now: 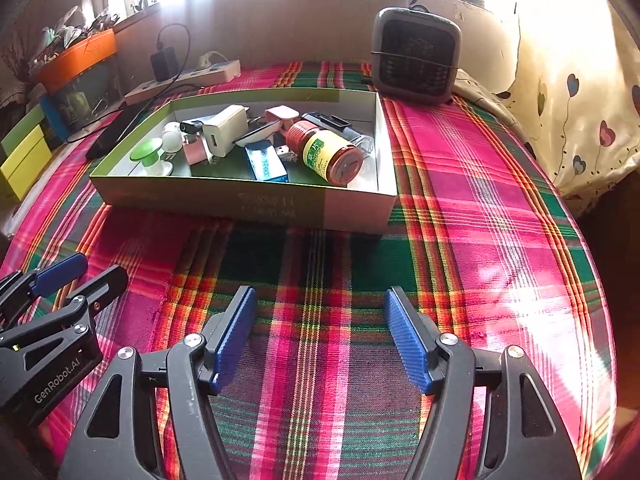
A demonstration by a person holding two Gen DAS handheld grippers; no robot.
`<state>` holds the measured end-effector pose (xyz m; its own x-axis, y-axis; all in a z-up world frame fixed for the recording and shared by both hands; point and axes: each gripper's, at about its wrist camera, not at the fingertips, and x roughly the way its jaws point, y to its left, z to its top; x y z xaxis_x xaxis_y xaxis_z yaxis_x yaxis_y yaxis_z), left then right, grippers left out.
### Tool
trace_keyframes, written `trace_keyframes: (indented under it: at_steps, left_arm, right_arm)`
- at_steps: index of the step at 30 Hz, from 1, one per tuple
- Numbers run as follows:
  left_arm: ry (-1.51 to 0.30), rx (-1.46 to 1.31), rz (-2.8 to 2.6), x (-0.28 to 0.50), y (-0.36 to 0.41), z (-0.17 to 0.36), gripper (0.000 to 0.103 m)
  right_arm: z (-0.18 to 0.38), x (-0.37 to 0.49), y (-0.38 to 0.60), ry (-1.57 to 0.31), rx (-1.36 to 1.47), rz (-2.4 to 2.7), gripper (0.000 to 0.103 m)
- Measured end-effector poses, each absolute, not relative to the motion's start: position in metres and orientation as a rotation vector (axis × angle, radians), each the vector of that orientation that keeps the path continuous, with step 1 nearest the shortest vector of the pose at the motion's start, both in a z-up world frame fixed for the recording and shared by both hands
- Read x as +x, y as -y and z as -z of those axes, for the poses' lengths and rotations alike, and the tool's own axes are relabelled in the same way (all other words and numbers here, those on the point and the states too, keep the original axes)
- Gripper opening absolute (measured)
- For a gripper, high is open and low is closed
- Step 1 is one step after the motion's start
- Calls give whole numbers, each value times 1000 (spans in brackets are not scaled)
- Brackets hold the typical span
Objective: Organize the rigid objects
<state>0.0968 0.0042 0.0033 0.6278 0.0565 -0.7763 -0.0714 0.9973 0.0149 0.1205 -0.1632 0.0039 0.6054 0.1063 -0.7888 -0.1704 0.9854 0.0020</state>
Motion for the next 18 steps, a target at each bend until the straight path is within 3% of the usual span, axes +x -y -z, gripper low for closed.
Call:
trace_keyframes:
  at_steps: [18]
  left_arm:
    - [-889, -17, -74, 97, -4, -4, 51]
  right_arm:
    - [-4, 122, 163, -908, -76, -160, 68]
